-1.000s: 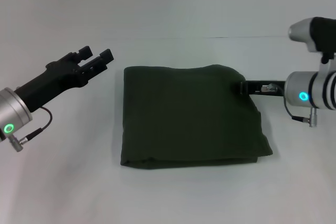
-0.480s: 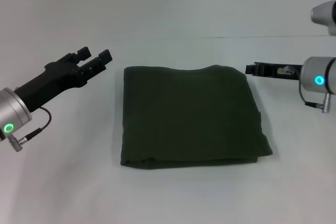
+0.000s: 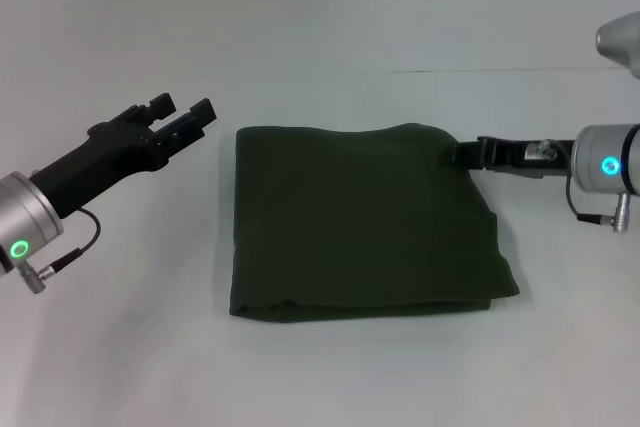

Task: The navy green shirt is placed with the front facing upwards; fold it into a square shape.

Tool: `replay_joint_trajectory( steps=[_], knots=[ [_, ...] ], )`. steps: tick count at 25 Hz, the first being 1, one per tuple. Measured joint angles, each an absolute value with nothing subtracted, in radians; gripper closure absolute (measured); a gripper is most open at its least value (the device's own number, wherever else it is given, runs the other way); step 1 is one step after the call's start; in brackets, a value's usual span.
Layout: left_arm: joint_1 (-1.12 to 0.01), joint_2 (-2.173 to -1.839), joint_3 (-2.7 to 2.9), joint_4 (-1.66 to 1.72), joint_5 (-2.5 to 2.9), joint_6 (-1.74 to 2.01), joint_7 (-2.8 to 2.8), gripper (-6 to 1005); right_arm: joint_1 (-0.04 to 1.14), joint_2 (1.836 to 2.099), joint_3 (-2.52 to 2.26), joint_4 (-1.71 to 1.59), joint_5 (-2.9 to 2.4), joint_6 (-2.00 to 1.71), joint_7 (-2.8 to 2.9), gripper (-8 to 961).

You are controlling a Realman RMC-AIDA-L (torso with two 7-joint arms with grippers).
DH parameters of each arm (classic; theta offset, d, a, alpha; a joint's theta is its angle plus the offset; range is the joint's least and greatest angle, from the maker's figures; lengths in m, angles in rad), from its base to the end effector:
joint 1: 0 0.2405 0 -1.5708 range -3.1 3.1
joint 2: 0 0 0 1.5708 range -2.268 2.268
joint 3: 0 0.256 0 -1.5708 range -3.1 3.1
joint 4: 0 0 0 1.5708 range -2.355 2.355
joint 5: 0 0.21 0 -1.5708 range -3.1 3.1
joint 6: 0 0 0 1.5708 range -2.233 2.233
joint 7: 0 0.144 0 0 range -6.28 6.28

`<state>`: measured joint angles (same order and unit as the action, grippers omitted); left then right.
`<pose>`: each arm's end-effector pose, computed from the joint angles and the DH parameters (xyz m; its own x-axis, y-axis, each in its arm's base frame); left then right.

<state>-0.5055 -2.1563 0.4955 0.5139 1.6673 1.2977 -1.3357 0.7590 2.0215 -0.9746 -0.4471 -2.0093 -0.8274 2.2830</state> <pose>-0.2806 0.3542 0.0021 0.4478 0.3046 0.8407 0.7925 -0.5705 -0.2154 0.2626 0.4287 -0.0251 0.3022 -0.7873 -0.5374 -0.9519 -0.2192 -0.2140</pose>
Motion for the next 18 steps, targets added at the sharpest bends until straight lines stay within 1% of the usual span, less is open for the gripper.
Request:
replay_joint_trajectory(
  steps=[2,7,15,18],
  knots=[
    [-0.504,-2.155,0.495,0.514,1.667,1.299,-1.335,245,0.761,2.024,-0.976,-0.436,-2.01,-0.825,2.283,601],
    [-0.503,-2.151,0.495,0.514,1.667,1.301,-1.335,245,0.747,2.025,-0.97,-0.45,-2.006,-0.829,2.283,360],
    [-0.503,-2.151,0.495,0.516,1.665,1.307,-1.334,246,0.704,2.019,-0.937,-0.5,-2.004,-0.87,2.275,358],
    [-0.498,-2.147,0.494,0.529,1.663,1.341,-1.338,246,0.654,2.03,-0.879,-0.568,-1.993,-0.962,2.217,357]
  ],
)
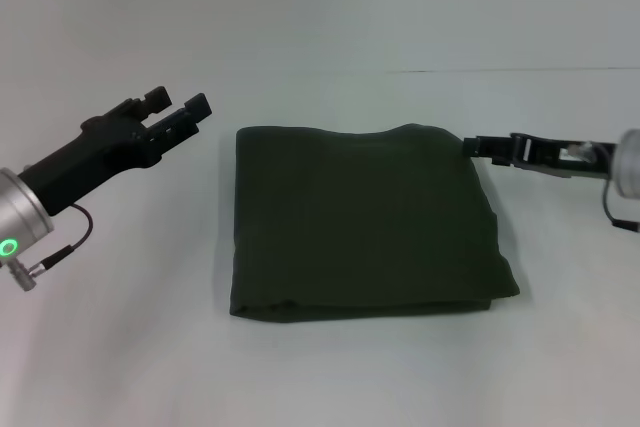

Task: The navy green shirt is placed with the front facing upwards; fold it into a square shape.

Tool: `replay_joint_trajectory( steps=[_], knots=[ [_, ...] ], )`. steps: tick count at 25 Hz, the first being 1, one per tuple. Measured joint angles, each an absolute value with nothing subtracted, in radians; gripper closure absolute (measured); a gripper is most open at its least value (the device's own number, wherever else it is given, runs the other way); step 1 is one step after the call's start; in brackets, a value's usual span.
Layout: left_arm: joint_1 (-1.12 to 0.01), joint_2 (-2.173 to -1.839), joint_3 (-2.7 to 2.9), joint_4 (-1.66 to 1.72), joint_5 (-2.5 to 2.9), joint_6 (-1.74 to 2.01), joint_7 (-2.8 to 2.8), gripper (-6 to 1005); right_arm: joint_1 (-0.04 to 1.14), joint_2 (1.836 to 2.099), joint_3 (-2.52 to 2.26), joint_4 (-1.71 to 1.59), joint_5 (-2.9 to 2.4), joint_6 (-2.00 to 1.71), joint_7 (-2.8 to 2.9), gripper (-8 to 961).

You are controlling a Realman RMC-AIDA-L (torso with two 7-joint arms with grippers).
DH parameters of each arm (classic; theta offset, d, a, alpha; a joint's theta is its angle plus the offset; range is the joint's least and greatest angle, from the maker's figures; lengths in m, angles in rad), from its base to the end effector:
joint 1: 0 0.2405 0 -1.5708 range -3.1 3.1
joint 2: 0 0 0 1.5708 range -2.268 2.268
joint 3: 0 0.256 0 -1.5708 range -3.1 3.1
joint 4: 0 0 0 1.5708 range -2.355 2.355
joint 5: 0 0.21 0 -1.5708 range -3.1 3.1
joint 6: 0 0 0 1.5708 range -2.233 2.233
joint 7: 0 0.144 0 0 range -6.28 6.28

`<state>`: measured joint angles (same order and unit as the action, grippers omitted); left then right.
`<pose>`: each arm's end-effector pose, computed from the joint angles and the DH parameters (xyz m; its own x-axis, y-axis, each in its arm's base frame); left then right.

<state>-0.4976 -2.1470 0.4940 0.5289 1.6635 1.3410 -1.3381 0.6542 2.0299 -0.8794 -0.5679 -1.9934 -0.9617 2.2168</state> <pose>-0.2793 0.3516 0.0099 0.4531 0.2845 0.8449 0.7743 -0.5953 -0.2147 0.2765 0.4116 -0.0016 0.2896 -0.7581 -0.5843 -0.9568 -0.2465 -0.1544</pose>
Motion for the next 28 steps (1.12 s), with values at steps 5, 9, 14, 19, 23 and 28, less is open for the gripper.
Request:
replay_joint_trajectory(
  steps=[5,9,14,19,23,28],
  knots=[
    [-0.464,-2.138,0.497,0.581,1.683,1.523,-1.342,246,0.548,2.043,-0.782,-0.621,-1.881,-1.221,1.985,358],
    [-0.421,-2.138,0.498,0.643,1.731,1.683,-1.343,246,0.468,2.041,-0.74,-0.622,-1.825,-1.412,1.779,201],
    [-0.378,-2.144,0.498,0.69,1.766,1.869,-1.334,246,0.409,2.057,-0.71,-0.614,-1.805,-1.585,1.55,50],
    [-0.35,-2.155,0.501,0.706,1.806,1.955,-1.335,247,0.398,2.071,-0.727,-0.613,-1.829,-1.679,1.466,62],
    [-0.343,-2.16,0.53,0.706,1.843,1.965,-1.341,247,0.416,2.073,-0.738,-0.621,-1.89,-1.707,1.46,62],
    [-0.357,-2.161,0.58,0.705,1.881,1.965,-1.353,247,0.456,2.07,-0.739,-0.621,-1.948,-1.711,1.466,62]
  ],
)
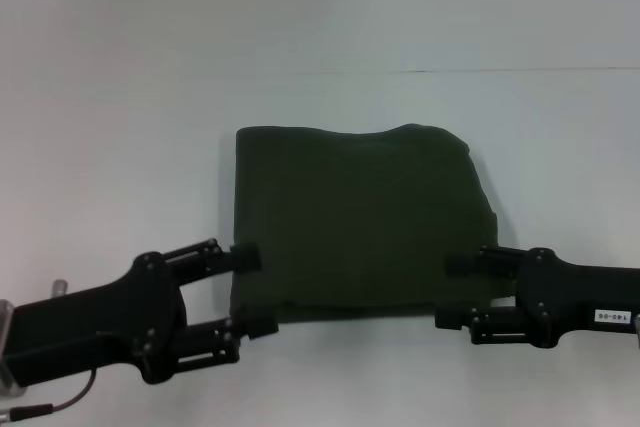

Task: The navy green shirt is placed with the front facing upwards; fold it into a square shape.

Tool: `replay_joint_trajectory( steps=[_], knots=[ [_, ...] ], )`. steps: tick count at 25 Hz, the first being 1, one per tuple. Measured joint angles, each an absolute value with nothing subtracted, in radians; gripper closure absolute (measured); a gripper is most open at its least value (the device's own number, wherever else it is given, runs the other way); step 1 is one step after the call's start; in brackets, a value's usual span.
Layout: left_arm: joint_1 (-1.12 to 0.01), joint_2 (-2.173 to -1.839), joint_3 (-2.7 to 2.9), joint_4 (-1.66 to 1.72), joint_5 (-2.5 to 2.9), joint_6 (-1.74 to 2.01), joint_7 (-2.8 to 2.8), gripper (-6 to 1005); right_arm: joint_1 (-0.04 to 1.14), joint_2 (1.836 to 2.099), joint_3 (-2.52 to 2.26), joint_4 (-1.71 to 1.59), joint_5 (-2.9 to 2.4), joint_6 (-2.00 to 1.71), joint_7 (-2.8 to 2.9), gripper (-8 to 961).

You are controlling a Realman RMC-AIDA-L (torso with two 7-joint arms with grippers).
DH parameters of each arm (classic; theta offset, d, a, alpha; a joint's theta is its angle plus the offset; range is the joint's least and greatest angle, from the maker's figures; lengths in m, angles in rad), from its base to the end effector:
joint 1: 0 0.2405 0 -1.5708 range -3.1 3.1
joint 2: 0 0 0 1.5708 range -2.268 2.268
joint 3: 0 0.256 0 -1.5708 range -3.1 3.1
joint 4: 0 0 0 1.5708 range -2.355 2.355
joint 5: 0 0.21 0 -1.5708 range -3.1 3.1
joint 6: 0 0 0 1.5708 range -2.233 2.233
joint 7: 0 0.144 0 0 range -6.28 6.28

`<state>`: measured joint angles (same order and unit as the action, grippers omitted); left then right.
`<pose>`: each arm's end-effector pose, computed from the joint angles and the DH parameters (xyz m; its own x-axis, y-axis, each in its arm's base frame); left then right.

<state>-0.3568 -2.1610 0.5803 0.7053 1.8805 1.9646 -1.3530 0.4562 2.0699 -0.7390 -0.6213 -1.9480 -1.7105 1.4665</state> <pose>-0.2553 0.2488 0.0084 0.5804 0.3286 0.7451 0.4040 -0.9106 0.0870 0.2675 0.2913 -0.0050 0.6952 -0.4717 -0.5424 -0.5202 -0.8509 0.0732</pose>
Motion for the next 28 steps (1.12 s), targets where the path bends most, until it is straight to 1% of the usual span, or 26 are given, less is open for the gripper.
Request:
replay_joint_trajectory(
  steps=[6,28],
  knots=[
    [-0.369,-2.159,0.599,0.71,1.912,1.964,-1.384,247,0.481,2.068,-0.743,-0.621,-1.982,-1.712,1.475,63],
    [-0.385,-2.154,0.6,0.715,1.94,1.96,-1.393,246,0.486,2.063,-0.749,-0.621,-1.985,-1.713,1.48,62]
  ],
)
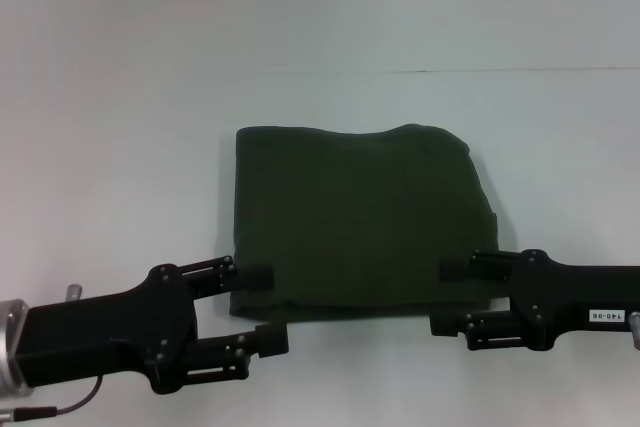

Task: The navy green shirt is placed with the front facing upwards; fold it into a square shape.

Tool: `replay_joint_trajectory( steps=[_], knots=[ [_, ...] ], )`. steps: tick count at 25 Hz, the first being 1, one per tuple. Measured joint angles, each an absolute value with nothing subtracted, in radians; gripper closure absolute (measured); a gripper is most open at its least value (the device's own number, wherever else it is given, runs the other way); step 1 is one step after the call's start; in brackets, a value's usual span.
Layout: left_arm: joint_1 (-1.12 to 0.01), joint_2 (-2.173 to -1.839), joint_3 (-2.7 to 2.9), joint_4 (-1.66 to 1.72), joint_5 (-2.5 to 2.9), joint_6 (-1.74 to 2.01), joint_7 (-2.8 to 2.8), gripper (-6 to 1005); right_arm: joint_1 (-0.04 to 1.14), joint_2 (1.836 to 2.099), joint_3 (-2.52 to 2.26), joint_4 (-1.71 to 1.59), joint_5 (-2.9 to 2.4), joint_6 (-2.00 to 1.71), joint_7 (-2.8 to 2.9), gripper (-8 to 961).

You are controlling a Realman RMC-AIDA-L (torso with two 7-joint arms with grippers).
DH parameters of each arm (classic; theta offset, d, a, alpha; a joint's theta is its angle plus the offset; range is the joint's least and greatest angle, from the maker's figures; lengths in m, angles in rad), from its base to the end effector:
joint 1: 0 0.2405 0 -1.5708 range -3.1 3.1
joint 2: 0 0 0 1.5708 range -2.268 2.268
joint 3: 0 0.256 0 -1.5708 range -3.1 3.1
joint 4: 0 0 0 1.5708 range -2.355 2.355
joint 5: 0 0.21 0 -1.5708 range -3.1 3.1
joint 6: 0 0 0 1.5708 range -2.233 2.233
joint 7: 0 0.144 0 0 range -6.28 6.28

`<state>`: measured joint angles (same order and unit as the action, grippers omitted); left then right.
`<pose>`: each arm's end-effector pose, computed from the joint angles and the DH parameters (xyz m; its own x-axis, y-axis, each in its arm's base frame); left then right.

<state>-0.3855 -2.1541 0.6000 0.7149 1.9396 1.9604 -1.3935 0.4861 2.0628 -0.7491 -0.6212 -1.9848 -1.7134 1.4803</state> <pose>-0.2524 0.2530 0.0042 0.6217 0.3766 0.6868 0.3993 -0.9067 0.1357 0.2631 0.2961 -0.0062 0.7247 -0.4733 -0.5007 -0.5017 -0.8606 0.0873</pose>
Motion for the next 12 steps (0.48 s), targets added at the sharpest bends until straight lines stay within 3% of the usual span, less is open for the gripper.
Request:
replay_joint_trajectory(
  steps=[12],
  knots=[
    [-0.414,-2.142,0.601,0.717,1.994,1.959,-1.452,246,0.497,2.057,-0.766,-0.621,-1.999,-1.721,1.512,62]
  ],
)
